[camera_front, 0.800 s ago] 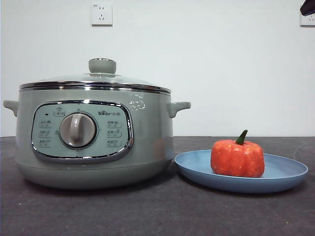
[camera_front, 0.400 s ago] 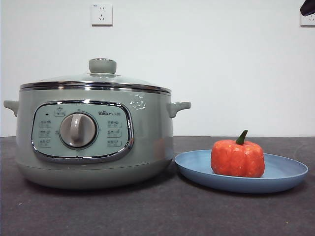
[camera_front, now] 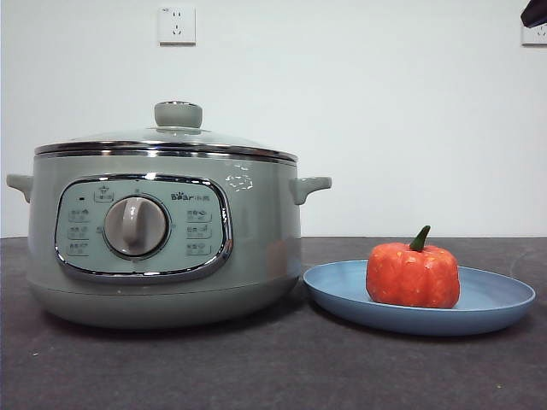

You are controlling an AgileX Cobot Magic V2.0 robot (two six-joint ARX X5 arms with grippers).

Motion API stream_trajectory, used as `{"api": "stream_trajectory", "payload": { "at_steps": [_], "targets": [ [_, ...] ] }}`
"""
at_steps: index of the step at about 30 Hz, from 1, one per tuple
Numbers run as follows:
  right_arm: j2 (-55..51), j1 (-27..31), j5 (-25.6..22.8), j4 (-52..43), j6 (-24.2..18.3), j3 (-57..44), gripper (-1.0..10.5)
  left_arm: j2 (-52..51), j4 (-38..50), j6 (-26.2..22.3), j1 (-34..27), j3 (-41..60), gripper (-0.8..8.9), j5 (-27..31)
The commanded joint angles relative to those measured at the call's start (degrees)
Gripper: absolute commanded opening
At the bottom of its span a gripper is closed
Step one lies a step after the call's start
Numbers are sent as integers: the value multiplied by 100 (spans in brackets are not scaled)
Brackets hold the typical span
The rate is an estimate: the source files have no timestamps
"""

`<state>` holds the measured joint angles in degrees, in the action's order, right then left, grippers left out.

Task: Take the pumpkin out from the steamer,put the pumpkin in the blue plate,close the lid

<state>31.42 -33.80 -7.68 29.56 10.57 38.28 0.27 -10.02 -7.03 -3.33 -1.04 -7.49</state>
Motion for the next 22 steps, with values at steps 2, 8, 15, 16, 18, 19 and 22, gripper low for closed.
{"api": "stream_trajectory", "payload": {
  "at_steps": [2,8,15,16,18,19,22],
  "targets": [
    [-2,-9,-15,-35,48,-28,1,-17,15,-7,-22,90,-2,-7],
    [-2,-9,-15,-35,48,-28,1,-17,15,-7,-22,90,-2,-7],
    [-7,-9,-28,-33,-780,-28,1,-17,15,-7,-22,90,-2,-7],
    [-46,-15,15,-15,-962,-31,1,-17,15,-7,-22,90,-2,-7],
    [-315,103,-24,-2,-1237,-70,1,-17,15,-7,-22,90,-2,-7],
    [-442,219,15,-42,-1408,-118,1,-17,15,-7,-22,90,-2,-11],
    [-909,841,662,-505,-1676,-527,1,-17,15,-7,-22,90,-2,-4]
  ]
}}
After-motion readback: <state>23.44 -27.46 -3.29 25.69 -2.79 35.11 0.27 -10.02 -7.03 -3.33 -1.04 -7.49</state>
